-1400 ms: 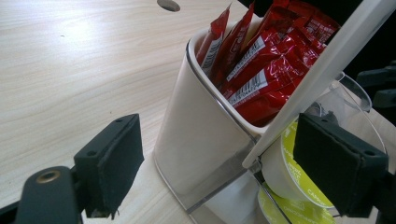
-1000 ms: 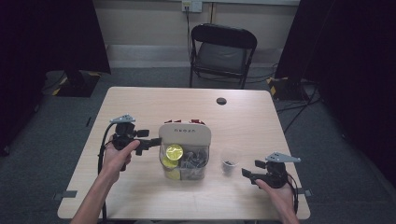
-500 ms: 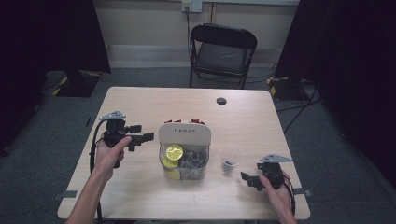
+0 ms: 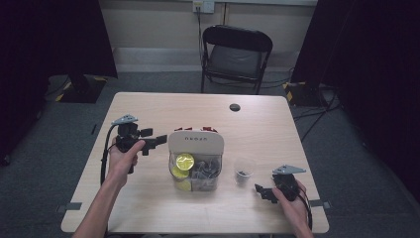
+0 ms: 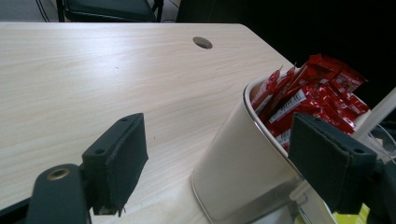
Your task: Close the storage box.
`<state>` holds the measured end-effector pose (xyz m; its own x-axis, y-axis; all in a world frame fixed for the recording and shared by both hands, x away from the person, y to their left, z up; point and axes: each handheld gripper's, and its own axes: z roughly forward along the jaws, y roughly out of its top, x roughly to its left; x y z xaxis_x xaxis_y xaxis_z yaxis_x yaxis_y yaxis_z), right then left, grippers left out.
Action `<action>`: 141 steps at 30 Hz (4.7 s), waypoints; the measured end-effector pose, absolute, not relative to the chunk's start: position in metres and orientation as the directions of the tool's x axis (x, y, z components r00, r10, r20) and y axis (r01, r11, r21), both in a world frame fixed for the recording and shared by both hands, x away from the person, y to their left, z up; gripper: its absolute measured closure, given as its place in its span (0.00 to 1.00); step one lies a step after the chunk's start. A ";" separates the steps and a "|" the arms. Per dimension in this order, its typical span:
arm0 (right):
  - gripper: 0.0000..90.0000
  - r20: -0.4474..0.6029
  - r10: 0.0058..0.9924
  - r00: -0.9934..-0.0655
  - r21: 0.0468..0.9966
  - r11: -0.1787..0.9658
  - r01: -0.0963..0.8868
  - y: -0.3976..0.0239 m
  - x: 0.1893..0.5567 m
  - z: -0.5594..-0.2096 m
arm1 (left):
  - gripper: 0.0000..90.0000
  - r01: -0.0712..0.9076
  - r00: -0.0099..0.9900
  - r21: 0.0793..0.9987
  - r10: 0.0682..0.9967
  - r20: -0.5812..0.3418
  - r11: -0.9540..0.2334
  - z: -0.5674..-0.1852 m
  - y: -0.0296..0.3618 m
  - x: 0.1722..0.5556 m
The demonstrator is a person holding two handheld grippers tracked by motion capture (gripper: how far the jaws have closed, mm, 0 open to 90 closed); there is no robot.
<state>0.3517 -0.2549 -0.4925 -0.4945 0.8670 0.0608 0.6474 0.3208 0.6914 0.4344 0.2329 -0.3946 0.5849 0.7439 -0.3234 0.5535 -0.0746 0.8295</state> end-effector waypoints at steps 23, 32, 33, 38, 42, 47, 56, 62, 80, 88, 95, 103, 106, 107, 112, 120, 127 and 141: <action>0.15 -0.007 0.864 -0.504 0.733 0.347 0.586 -0.252 0.349 -0.500 | 0.25 0.519 0.623 0.851 0.717 -0.313 -0.080 -0.387 0.222 0.426; 0.15 -0.007 0.863 -0.505 0.733 0.348 0.585 -0.252 0.349 -0.500 | 0.24 0.527 0.627 0.845 0.713 -0.314 -0.092 -0.386 0.222 0.425; 0.15 -0.009 0.863 -0.505 0.733 0.350 0.584 -0.252 0.349 -0.500 | 0.24 0.527 0.627 0.845 0.713 -0.314 -0.092 -0.386 0.222 0.425; 0.15 -0.009 0.863 -0.505 0.733 0.349 0.584 -0.252 0.348 -0.500 | 0.25 0.530 0.628 0.843 0.710 -0.319 -0.090 -0.386 0.221 0.425; 0.15 -0.009 0.863 -0.505 0.733 0.349 0.584 -0.252 0.348 -0.500 | 0.25 0.529 0.636 0.842 0.704 -0.315 -0.102 -0.386 0.221 0.423; 0.15 -0.009 0.864 -0.504 0.733 0.349 0.584 -0.252 0.348 -0.500 | 0.25 0.529 0.642 0.842 0.699 -0.316 -0.104 -0.384 0.221 0.421; 0.15 -0.008 0.864 -0.503 0.734 0.347 0.584 -0.252 0.348 -0.500 | 0.23 0.532 0.642 0.839 0.700 -0.312 -0.115 -0.384 0.224 0.417; 0.15 -0.008 0.864 -0.503 0.734 0.347 0.584 -0.252 0.348 -0.500 | 0.23 0.535 0.647 0.836 0.696 -0.311 -0.124 -0.385 0.223 0.413; 0.14 -0.007 0.866 -0.501 0.733 0.345 0.586 -0.252 0.348 -0.500 | 0.21 0.540 0.683 0.822 0.665 -0.302 -0.182 -0.388 0.207 0.405; 0.14 -0.008 0.865 -0.502 0.733 0.346 0.585 -0.252 0.348 -0.500 | 0.20 0.557 0.683 0.809 0.657 -0.318 -0.187 -0.393 0.206 0.406; 0.14 -0.007 0.865 -0.501 0.733 0.346 0.586 -0.252 0.348 -0.500 | 0.20 0.573 0.689 0.792 0.647 -0.325 -0.212 -0.398 0.205 0.404; 0.14 -0.007 0.865 -0.502 0.732 0.346 0.587 -0.252 0.348 -0.500 | 0.19 0.568 0.703 0.785 0.642 -0.306 -0.248 -0.409 0.201 0.405; 0.14 -0.007 0.865 -0.502 0.732 0.346 0.587 -0.252 0.348 -0.500 | 0.18 0.568 0.705 0.781 0.643 -0.298 -0.260 -0.412 0.198 0.405; 0.14 -0.007 0.865 -0.502 0.732 0.346 0.587 -0.252 0.348 -0.500 | 0.17 0.569 0.708 0.783 0.635 -0.309 -0.253 -0.414 0.197 0.405; 0.14 -0.007 0.865 -0.502 0.732 0.346 0.586 -0.253 0.348 -0.500 | 0.17 0.558 0.721 0.787 0.624 -0.302 -0.264 -0.414 0.193 0.403; 0.14 -0.007 0.865 -0.501 0.733 0.346 0.586 -0.252 0.348 -0.500 | 0.18 0.546 0.724 0.794 0.627 -0.288 -0.267 -0.410 0.201 0.397; 0.14 -0.009 0.865 -0.501 0.733 0.347 0.585 -0.252 0.348 -0.500 | 0.18 0.541 0.711 0.804 0.644 -0.281 -0.247 -0.407 0.213 0.394; 0.14 -0.009 0.865 -0.502 0.734 0.346 0.584 -0.253 0.347 -0.500 | 0.18 0.551 0.643 0.801 0.730 -0.230 -0.234 -0.410 0.250 0.380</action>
<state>0.3474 -0.2526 -0.5004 -0.5017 0.8650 -0.0091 0.5840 0.3464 0.7342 0.3802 0.2504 -0.4104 0.6433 0.7303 -0.2299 0.5514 -0.2336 0.8009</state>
